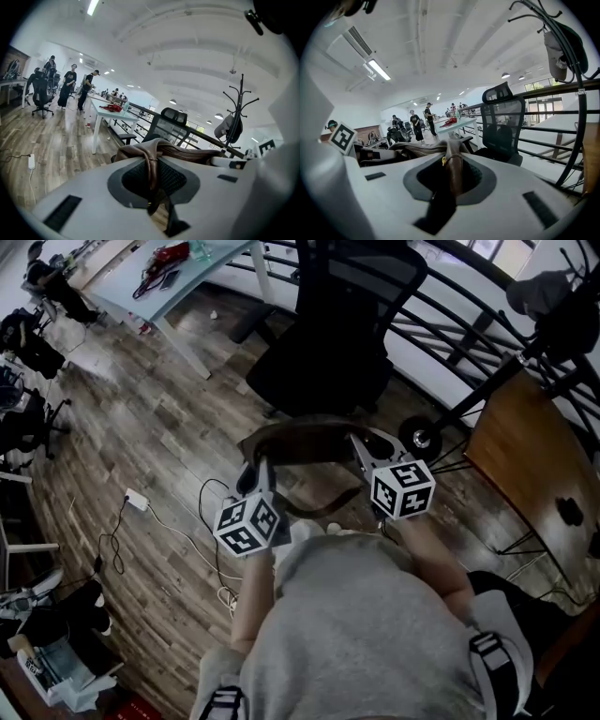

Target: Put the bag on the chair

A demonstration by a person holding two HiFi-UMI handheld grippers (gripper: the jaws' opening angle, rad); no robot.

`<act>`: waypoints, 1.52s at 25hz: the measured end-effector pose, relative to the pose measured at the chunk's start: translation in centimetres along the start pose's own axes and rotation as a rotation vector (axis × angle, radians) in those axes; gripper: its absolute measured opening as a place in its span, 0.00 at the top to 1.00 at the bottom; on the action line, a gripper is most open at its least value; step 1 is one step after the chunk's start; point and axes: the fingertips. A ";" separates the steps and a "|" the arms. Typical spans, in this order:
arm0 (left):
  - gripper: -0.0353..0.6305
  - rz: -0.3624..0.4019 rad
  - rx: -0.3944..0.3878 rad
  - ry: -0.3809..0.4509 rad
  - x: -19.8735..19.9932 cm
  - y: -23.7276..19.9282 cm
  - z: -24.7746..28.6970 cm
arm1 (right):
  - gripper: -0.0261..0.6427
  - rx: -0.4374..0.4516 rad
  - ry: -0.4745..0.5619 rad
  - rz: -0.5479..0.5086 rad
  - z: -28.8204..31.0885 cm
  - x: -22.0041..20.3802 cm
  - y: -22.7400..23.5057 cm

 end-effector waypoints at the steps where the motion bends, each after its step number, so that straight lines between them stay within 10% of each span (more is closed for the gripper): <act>1: 0.88 -0.003 0.002 0.003 0.0 0.2 0.1 | 0.89 0.001 0.000 -0.003 0.0 0.1 0.2; 38: 0.88 0.044 -0.185 -0.108 12.0 -7.2 23.0 | 0.89 -0.217 0.016 0.105 20.2 8.8 6.4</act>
Point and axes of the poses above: the fingertips, and each gripper's own axes: z forward along the fingers, y to its right, x out of its top, and after that the axes turned 3 degrees about -x, right-handed
